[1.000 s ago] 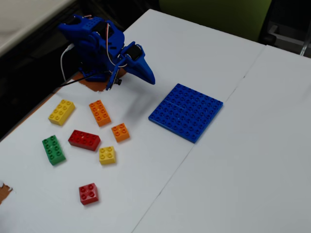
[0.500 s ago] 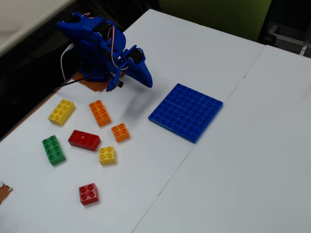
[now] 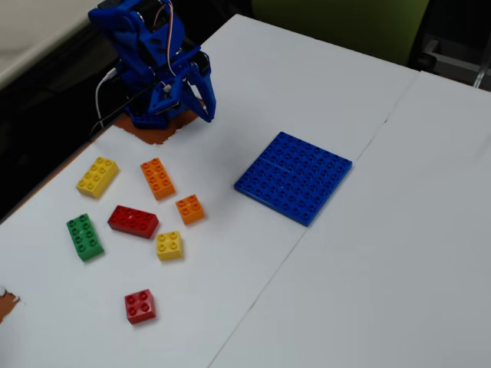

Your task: Pick up the 2x4 orange block and go up the 8x8 blue block.

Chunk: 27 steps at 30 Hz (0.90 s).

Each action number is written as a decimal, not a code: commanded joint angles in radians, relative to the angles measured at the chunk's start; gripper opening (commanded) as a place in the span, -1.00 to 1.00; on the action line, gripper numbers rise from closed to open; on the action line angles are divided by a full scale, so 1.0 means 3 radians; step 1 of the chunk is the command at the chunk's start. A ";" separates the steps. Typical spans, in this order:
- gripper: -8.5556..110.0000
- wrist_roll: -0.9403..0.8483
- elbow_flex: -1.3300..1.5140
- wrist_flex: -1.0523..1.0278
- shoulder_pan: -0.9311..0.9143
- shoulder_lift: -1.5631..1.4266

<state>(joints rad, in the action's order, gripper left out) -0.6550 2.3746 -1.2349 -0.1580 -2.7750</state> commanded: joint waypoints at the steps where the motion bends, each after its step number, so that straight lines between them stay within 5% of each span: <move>1: -0.86 -0.0501 -0.0501 -0.0383 -0.0107 0.0225; 11: -0.86 -0.1626 -0.1268 -0.1048 -0.0741 0.0695; 27: -0.85 -0.3411 -0.1381 -0.0828 -0.2020 0.1595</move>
<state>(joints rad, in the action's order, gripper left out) -1.6122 2.0064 -1.5278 -0.7087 -2.3286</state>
